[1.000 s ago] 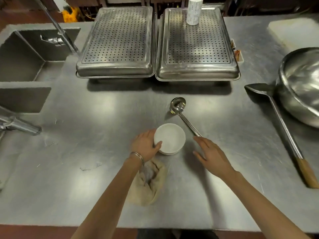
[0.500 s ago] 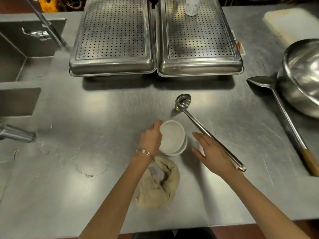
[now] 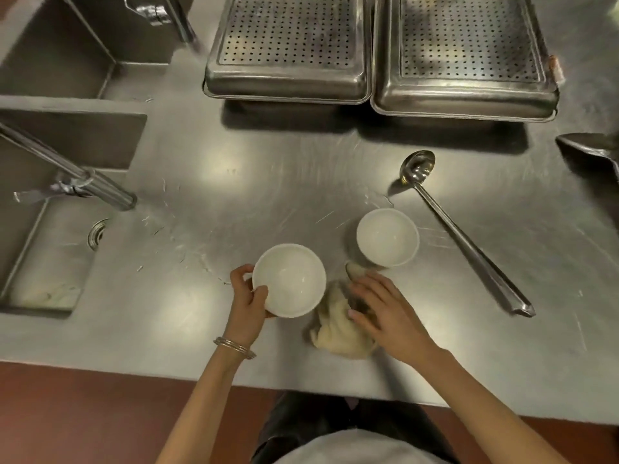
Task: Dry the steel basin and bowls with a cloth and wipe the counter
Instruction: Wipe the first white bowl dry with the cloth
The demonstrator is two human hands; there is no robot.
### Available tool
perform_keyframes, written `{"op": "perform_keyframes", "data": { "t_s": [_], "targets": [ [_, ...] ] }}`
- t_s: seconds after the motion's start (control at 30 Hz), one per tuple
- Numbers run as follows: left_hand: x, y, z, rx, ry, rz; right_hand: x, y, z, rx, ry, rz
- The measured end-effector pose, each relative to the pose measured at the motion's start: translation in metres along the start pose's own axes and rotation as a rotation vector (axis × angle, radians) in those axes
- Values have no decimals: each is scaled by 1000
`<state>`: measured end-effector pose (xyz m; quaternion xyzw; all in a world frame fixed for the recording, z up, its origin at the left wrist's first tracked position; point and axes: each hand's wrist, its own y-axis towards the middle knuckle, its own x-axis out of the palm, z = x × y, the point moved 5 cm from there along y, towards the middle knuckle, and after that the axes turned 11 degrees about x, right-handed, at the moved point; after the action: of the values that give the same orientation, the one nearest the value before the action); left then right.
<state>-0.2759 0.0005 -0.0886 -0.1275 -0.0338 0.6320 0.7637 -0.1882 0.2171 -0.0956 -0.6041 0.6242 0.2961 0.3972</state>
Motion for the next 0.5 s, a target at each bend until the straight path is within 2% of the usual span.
{"op": "perform_keyframes", "data": {
  "t_s": [0.07, 0.13, 0.2, 0.3, 0.43, 0.5],
  "targets": [
    [-9, -10, -10, -15, -43, -2, 19, -6, -10, -20, 79, -128],
    [-15, -19, -14, 3, -51, -12, 41, -13, -17, -61, 3, -256],
    [-19, -24, -18, -7, -51, 1, 54, -15, -14, -75, -75, -284],
    [-24, -27, -23, -11, -25, 9, 52, -11, -13, -12, -1, -204],
    [-19, -26, -21, 32, -3, -30, 3, -5, -23, 221, 425, -17],
    [-11, -24, -16, 70, 5, -57, -28, -7, -31, 184, 507, 120]
  ]
}}
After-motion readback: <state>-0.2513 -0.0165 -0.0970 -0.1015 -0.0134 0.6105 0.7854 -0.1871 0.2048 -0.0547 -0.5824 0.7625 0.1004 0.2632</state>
